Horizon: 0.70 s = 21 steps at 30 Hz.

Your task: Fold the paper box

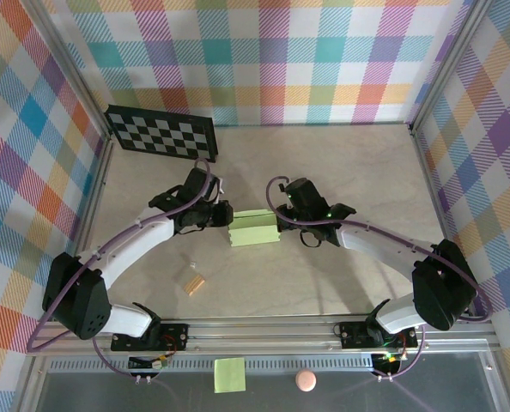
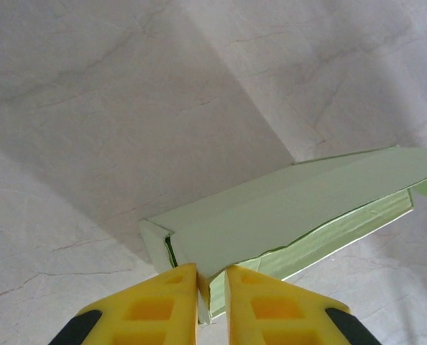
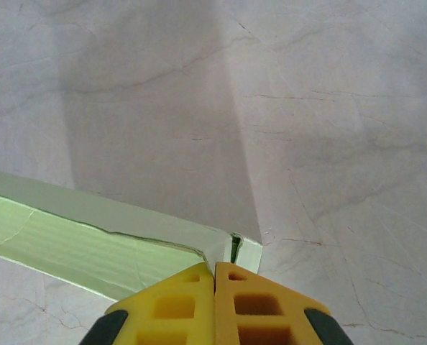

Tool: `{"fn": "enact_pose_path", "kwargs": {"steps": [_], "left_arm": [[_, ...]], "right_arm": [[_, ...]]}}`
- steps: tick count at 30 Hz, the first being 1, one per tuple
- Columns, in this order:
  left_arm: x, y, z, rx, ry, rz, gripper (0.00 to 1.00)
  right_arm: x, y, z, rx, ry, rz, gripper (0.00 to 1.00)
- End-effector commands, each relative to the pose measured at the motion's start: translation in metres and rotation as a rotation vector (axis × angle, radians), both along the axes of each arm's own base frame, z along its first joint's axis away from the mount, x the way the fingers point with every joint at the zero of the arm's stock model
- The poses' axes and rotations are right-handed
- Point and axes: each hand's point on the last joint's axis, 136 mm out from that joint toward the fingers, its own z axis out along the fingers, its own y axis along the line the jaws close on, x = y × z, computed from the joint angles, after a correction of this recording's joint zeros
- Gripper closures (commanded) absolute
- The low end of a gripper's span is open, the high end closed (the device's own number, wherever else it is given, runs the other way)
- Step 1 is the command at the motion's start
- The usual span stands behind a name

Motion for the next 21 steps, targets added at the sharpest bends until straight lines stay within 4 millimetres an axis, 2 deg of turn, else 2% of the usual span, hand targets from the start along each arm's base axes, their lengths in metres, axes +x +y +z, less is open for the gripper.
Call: {"fn": "enact_pose_path", "kwargs": {"steps": [1, 9, 21], "left_arm": [[-0.017, -0.003, -0.017, 0.034, 0.028, -0.051, 0.84], [-0.025, -0.002, -0.027, 0.061, 0.039, -0.064, 0.84], [-0.028, -0.003, -0.023, 0.046, 0.028, -0.063, 0.84]], "right_arm": [[-0.017, -0.002, -0.015, -0.022, 0.071, 0.008, 0.98], [-0.025, -0.007, -0.024, -0.033, 0.088, -0.005, 0.99], [-0.036, -0.016, -0.039, -0.056, 0.104, -0.030, 0.99]]}}
